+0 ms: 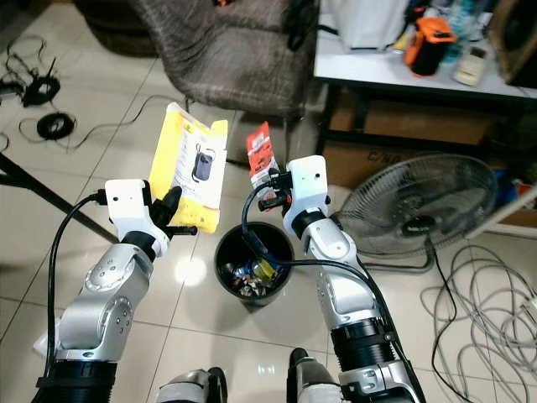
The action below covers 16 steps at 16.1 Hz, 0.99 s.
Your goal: Picking trash to rubbish bin
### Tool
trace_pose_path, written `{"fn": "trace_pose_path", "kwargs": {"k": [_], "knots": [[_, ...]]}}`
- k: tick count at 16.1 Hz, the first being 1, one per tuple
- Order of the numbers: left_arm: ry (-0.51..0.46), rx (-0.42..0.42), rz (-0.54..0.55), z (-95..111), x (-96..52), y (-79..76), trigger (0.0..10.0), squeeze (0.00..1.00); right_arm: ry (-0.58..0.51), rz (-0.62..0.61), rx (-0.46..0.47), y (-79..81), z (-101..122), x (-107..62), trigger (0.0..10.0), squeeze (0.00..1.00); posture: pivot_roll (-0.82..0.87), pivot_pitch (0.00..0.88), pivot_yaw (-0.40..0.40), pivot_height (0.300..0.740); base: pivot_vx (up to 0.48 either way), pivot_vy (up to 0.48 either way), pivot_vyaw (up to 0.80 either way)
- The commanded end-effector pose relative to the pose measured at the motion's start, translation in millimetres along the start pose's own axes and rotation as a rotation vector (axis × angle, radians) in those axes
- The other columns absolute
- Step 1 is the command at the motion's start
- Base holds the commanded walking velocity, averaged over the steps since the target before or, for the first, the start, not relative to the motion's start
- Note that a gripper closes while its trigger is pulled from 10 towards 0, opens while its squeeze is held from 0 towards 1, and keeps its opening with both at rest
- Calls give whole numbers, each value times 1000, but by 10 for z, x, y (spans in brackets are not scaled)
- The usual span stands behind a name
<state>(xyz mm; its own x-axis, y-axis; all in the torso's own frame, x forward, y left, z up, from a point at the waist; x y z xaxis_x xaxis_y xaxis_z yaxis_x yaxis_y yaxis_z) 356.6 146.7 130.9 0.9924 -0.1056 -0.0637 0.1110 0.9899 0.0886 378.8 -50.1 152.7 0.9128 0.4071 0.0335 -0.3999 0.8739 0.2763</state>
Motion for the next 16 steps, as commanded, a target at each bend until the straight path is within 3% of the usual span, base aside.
{"fn": "trace_pose_path", "kwargs": {"k": [1, 12, 16], "knots": [[-1, -1, -8, -1, -40, -10, 10000, 0, 4, -6, 3, -3, -25, -25, 10000, 0, -59, 264, 19, 740, 446, 0, 0], [1, -8, -33, -18, -59, -73, 10000, 0, 11, -11, 1, -5, -47, -29, 10000, 0, -60, 274, 19, 740, 438, 0, 0], [42, 0, -49, -128, -69, -115, 10000, 0, 12, -12, 3, -1, -50, -29, 10000, 0, -62, 275, 19, 740, 83, 0, 0]]}}
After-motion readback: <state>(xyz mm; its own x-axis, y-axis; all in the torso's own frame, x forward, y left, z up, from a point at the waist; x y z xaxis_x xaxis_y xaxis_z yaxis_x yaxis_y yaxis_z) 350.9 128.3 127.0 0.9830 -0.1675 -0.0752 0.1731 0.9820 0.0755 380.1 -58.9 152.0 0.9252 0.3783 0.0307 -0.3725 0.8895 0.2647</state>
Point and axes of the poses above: a point about 5 cm out from each wrist's last joint towards the gripper, its own x axis pointing out of the wrist towards the gripper, its own z axis along the axis of the wrist's last joint, y = z × x, the point moved 6 cm from there along x, pointing out of the wrist towards the gripper, and after that the axes turned 13 degrees about x, right-handed, at the moved point
